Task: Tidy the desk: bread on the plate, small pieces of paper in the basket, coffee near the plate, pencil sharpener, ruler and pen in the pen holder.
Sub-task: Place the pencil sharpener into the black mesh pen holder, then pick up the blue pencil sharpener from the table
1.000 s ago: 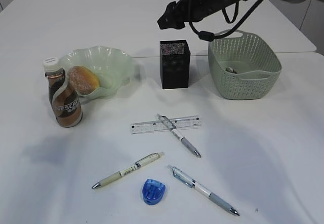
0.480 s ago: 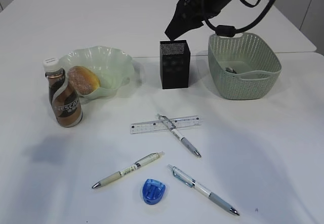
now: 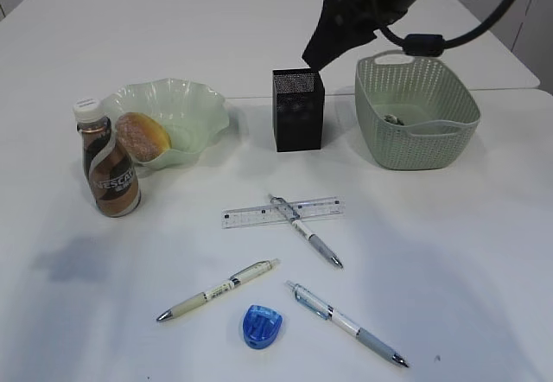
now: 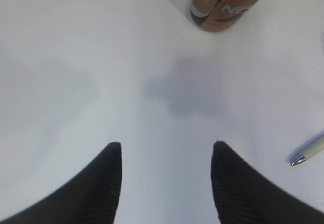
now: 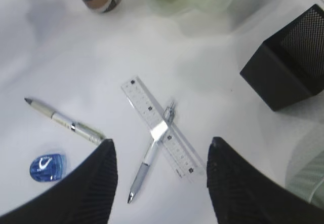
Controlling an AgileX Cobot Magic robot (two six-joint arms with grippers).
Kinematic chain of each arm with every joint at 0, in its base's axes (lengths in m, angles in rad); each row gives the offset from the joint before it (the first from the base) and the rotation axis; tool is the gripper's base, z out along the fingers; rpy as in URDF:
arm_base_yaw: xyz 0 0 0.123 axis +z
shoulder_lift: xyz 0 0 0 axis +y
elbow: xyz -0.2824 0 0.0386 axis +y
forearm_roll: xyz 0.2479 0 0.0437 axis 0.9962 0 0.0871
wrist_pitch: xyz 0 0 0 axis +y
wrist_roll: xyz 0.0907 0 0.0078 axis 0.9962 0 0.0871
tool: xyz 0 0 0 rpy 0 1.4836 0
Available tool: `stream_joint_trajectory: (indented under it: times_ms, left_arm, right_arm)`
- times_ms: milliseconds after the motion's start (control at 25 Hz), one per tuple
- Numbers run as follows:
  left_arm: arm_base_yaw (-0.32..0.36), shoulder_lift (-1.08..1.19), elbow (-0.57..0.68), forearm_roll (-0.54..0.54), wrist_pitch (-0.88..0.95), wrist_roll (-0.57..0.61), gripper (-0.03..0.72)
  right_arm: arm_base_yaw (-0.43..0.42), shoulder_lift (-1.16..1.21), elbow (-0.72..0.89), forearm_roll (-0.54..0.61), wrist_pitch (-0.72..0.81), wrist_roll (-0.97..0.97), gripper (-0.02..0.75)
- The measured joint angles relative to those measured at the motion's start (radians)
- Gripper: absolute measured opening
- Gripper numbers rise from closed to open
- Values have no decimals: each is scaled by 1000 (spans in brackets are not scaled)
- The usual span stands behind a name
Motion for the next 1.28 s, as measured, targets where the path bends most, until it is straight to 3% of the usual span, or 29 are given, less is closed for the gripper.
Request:
stream_joint_trajectory:
  times_ms: [360, 560, 760, 880, 920, 1000, 1160, 1280]
  left_arm:
    - [0, 0, 0, -64, 7, 62, 394]
    - [0, 0, 0, -202, 34, 203, 394]
    - [0, 0, 0, -414, 65, 434, 394]
    - [0, 0, 0, -560, 104, 563, 394]
    - [0, 0, -2, -584, 113, 586, 394]
    - [-16, 0, -2, -609, 120, 609, 394]
    - [-110, 0, -2, -612, 107, 623, 394]
    - [-222, 0, -8, -615, 73, 621, 394]
  right_arm:
    - [163, -59, 86, -187, 9, 68, 446]
    - [161, -59, 86, -254, 9, 226, 446]
    - [92, -59, 86, -291, -33, 398, 446]
    - [89, -59, 86, -291, -36, 403, 446]
    - [17, -59, 86, -299, -76, 497, 446]
    - [-31, -59, 86, -301, -92, 533, 446]
    - [-104, -59, 87, -334, -114, 559, 445]
    - [-135, -59, 87, -360, -124, 573, 445]
